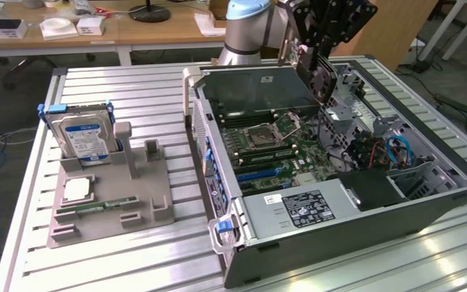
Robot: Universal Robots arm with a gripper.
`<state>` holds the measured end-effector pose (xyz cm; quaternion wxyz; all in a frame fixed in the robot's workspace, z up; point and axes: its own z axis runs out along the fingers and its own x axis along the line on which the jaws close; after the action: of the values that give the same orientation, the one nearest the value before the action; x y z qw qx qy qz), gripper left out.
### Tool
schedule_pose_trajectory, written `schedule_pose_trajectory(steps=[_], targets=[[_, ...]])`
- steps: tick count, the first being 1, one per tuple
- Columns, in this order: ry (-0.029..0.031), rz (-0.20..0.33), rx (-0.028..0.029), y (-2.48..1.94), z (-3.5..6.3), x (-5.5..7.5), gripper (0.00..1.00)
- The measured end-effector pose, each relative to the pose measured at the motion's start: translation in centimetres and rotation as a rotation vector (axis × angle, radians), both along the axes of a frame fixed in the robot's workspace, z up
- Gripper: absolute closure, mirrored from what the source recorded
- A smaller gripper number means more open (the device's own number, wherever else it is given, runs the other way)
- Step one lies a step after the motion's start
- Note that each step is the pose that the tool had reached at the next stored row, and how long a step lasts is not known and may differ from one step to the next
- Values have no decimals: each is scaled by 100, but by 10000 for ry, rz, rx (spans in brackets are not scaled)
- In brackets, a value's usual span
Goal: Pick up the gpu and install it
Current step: 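Pick up the gpu and move the gpu toward the slot, then insert the gpu into the slot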
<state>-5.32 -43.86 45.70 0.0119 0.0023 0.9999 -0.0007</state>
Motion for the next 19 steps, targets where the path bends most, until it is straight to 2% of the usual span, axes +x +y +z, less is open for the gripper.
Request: schedule_pose_trajectory(steps=[9, 19], targets=[[0, 0, 0, 0, -4, 169, 74], [0, -2, -1, 0, -5, 171, 74]])
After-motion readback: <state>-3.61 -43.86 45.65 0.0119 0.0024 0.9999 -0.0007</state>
